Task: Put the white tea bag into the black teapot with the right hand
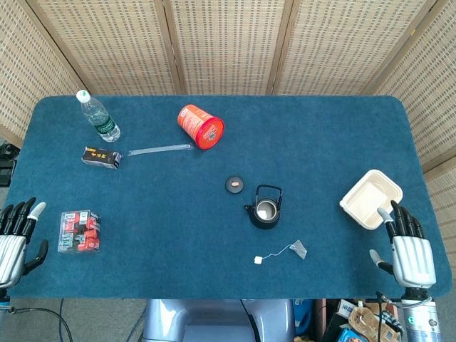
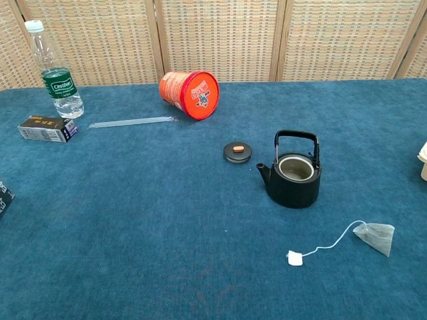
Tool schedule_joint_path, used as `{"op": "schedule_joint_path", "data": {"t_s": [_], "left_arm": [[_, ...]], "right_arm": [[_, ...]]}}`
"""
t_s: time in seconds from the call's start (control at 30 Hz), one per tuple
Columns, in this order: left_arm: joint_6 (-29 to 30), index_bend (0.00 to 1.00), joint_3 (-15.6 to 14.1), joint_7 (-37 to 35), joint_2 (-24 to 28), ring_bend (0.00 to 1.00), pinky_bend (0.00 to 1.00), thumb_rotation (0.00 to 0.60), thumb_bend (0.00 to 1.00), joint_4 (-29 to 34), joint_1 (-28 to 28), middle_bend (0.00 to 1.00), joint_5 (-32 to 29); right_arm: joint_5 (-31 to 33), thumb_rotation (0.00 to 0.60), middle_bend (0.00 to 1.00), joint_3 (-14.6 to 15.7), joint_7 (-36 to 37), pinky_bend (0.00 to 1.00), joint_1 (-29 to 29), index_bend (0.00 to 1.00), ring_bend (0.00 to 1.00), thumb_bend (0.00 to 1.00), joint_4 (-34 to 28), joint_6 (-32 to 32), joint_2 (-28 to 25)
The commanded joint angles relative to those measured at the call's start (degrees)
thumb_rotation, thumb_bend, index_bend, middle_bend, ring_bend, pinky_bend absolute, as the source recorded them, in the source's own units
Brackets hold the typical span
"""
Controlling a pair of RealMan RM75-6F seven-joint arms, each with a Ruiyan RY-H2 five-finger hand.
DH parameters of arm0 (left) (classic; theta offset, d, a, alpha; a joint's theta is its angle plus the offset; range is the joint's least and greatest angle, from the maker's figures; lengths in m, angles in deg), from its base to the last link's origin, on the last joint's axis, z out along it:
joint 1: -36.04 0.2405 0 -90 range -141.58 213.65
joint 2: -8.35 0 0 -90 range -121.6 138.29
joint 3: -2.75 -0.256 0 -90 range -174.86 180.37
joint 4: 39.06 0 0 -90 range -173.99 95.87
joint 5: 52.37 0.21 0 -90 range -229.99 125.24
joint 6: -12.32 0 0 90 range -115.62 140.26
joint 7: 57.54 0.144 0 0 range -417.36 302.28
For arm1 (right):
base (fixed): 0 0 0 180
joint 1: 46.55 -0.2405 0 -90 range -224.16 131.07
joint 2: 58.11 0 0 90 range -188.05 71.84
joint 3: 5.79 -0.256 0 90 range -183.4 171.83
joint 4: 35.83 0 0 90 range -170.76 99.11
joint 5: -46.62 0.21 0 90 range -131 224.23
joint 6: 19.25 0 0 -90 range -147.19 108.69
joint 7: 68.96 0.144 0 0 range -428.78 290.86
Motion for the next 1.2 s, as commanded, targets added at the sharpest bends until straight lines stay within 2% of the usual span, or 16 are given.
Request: {"op": "schedule_joint_path", "data": {"t_s": [0.03, 0.43, 0.63, 0.8, 1.03, 1.2], "left_arm": [[-0.2, 0.00, 0.0, 0.1, -0.1, 0.00, 0.00, 0.600, 0.51, 0.0, -0.1, 0.00, 0.1], [-0.1, 0.00, 0.4, 0.8, 0.0, 0.00, 0.00, 0.600, 0.51, 0.3, -0.3, 0.00, -0.3], [0.1, 0.00, 1.0, 1.5, 0.5, 0.00, 0.00, 0.600, 0.51, 0.4, -0.4, 0.00, -1.0], [0.2, 0.00, 1.3, 1.8, 0.9, 0.00, 0.00, 0.600, 0.51, 0.6, -0.4, 0.00, -1.3], [0.4, 0.00, 2.0, 2.4, 1.5, 0.00, 0.00, 0.600, 0.51, 0.5, -0.7, 0.00, -1.7], [0.1, 0.00, 2.3, 2.8, 1.9, 0.00, 0.00, 0.600, 0.51, 0.9, -1.1, 0.00, -1.6]], "right_arm": [[0.1, 0.600, 0.07, 0.0, 0.1, 0.18, 0.0, 0.04, 0.00, 0.36, 0.1, 0.2, 0.0], [-0.8, 0.600, 0.09, -0.2, 1.4, 0.18, 0.0, 0.04, 0.00, 0.36, 0.7, -0.3, 0.0], [-2.9, 0.600, 0.13, -0.2, 4.0, 0.18, 0.0, 0.07, 0.02, 0.36, 1.2, -1.2, -0.1], [-6.7, 0.600, 0.20, 0.0, 7.3, 0.21, -0.6, 0.13, 0.10, 0.36, 1.2, -2.3, -0.7], [-11.5, 0.600, 0.35, 1.0, 12.1, 0.40, -3.1, 0.20, 0.28, 0.36, -2.3, 0.2, -3.7], [-14.5, 0.600, 0.44, 1.4, 12.9, 0.51, -6.9, 0.22, 0.40, 0.36, -5.7, 5.2, -5.9]]}}
